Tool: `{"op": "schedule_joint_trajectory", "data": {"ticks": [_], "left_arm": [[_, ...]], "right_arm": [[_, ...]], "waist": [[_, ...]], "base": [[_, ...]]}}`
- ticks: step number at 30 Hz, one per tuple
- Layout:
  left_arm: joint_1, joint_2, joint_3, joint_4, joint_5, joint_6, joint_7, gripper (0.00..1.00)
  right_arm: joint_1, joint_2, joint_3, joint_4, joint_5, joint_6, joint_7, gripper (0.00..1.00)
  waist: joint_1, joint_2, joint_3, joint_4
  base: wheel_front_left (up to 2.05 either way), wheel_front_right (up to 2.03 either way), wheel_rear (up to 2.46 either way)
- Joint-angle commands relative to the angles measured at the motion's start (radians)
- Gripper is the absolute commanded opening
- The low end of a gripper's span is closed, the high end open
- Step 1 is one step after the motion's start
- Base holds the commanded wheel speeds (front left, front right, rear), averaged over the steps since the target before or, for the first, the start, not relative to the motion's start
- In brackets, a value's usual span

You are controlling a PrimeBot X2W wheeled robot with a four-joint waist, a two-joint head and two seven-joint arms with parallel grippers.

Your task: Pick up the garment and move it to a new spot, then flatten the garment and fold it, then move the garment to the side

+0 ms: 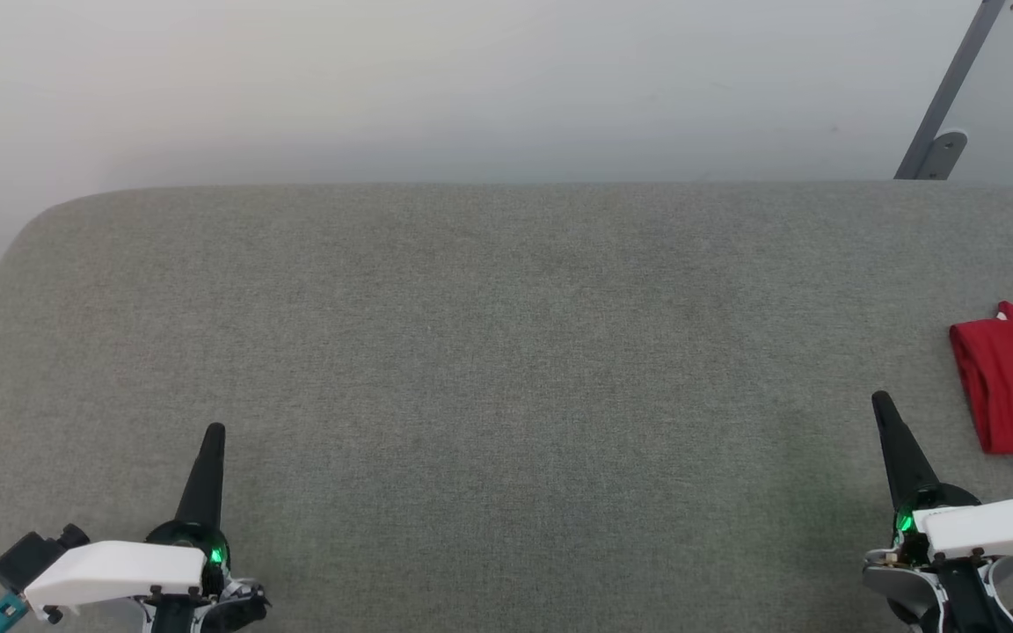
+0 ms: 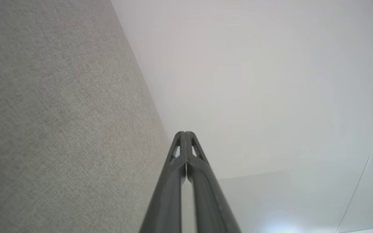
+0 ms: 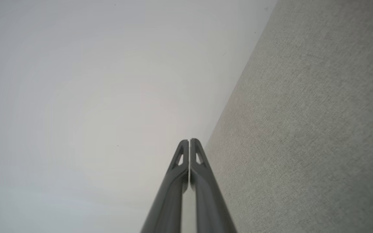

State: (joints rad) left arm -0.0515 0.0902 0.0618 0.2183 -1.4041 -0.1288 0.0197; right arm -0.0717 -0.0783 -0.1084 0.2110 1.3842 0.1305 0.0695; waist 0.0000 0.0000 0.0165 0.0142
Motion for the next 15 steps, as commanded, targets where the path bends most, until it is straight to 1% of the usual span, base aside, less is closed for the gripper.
{"op": "schedule_joint_trajectory", "data": {"ticks": [1,15], "left_arm": [[-0.018,-0.001,0.004,-0.002,-0.019,-0.003,0.010,0.00],[-0.037,-0.010,0.016,0.011,-0.115,-0.003,0.039,0.00]], "right_arm": [[-0.014,0.001,-0.004,0.001,0.016,0.000,0.004,0.00],[-0.026,0.015,-0.006,0.015,0.113,0.000,0.024,0.00]], "waist": [[0.0000,0.0000,0.000,0.000],[0.0000,0.0000,-0.006,-0.006]], "base": [[0.00,0.00,0.00],[0.00,0.00,0.00]]}}
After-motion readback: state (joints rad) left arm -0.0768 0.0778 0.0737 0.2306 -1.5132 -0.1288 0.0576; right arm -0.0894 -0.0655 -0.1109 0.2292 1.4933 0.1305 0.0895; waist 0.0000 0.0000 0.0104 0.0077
